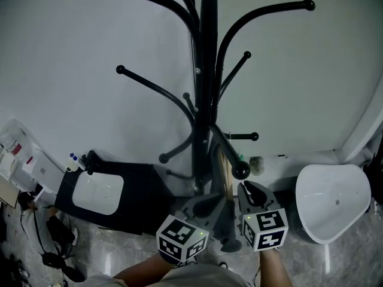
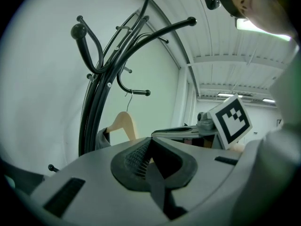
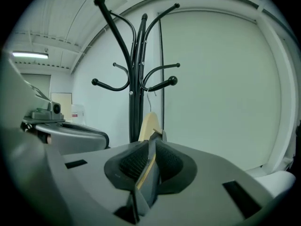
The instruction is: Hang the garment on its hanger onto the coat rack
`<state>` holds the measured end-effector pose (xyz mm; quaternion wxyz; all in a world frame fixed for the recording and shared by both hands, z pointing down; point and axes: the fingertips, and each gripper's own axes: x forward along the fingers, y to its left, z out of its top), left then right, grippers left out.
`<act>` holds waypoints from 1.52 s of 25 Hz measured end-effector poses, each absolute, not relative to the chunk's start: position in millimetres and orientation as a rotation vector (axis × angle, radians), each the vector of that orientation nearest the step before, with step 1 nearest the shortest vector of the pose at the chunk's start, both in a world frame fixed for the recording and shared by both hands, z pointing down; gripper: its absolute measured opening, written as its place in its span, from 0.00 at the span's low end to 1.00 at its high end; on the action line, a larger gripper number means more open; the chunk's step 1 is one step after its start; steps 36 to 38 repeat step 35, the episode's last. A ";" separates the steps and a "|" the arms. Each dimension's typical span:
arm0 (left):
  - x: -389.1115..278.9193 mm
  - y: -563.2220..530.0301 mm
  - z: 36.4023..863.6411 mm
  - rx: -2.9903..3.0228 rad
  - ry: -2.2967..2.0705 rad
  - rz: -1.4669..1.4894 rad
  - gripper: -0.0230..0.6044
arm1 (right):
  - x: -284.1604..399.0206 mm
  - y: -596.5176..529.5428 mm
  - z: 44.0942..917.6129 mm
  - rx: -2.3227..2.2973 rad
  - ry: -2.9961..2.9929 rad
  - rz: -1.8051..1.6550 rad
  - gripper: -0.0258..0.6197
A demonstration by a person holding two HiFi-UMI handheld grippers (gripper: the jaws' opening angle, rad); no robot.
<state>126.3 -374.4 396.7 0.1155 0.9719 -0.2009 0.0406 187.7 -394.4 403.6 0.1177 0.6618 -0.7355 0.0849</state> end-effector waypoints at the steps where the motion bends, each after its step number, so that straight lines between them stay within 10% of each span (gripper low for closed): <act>1: 127.7 -371.9 395.6 2.849 -0.593 0.120 0.05 | 188.5 -389.5 402.2 1.940 -2.182 0.260 0.12; 38: 132.3 -340.8 377.9 2.865 -0.698 0.086 0.04 | 177.4 -350.3 393.4 1.811 -2.430 0.312 0.06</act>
